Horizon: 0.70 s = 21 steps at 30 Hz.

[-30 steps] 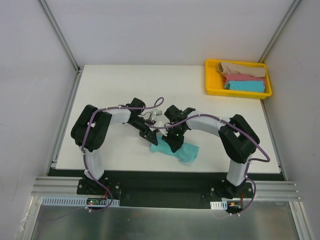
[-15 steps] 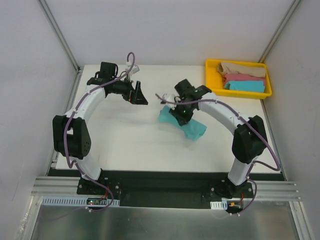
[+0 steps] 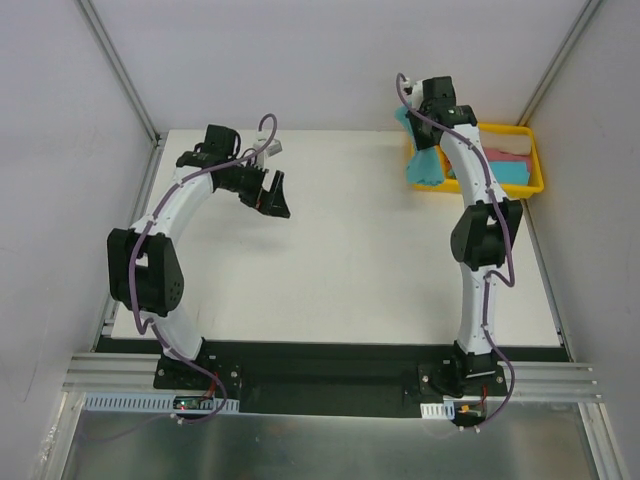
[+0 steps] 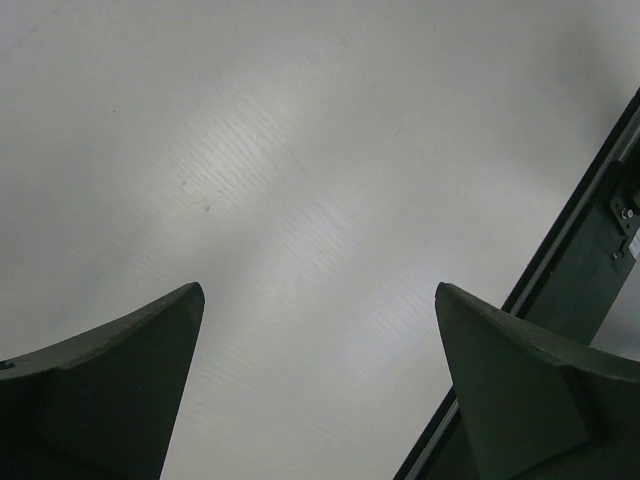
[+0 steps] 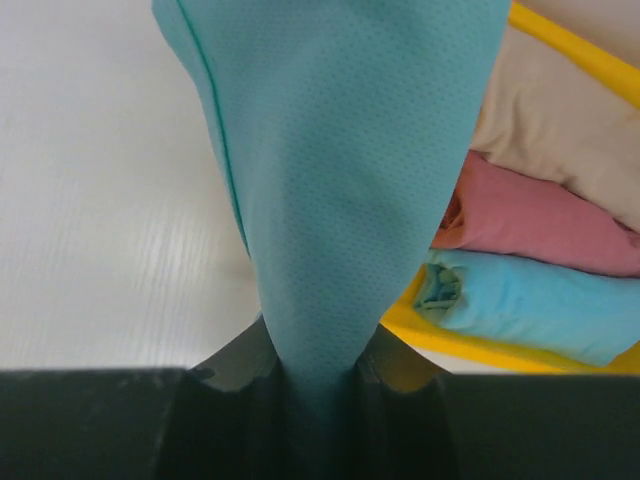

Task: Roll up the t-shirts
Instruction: Place the T-shirt in the bin.

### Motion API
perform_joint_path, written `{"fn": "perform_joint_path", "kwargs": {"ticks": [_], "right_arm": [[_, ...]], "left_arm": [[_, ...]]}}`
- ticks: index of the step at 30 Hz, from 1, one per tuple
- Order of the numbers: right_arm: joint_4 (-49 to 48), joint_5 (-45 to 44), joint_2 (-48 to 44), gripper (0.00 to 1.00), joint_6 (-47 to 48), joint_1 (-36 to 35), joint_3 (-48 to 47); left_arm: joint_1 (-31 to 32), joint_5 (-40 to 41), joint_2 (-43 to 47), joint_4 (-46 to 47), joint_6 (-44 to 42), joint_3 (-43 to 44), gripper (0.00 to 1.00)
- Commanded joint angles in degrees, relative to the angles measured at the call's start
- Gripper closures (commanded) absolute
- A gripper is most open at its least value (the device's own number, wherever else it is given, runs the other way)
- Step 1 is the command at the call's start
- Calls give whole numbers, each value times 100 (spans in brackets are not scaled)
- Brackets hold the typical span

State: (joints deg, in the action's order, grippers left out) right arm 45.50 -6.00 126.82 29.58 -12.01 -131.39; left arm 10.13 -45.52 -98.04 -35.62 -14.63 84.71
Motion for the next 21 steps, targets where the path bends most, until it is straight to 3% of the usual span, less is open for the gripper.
{"fn": "perform_joint_path", "kwargs": {"ticks": [1,10,21], "right_arm": [[-662,-674,579,99,-541,181,-756],[-1692,-982,1529,99,-761,577,-1643],[-2352,-921,2127,99,-348,726,-1697]], "left_arm": [[15,411,-321,-569,-251,187,1],[15,570,-655,-745,-409,187,1],[42,588,-857,-833,-382,72,1]]}}
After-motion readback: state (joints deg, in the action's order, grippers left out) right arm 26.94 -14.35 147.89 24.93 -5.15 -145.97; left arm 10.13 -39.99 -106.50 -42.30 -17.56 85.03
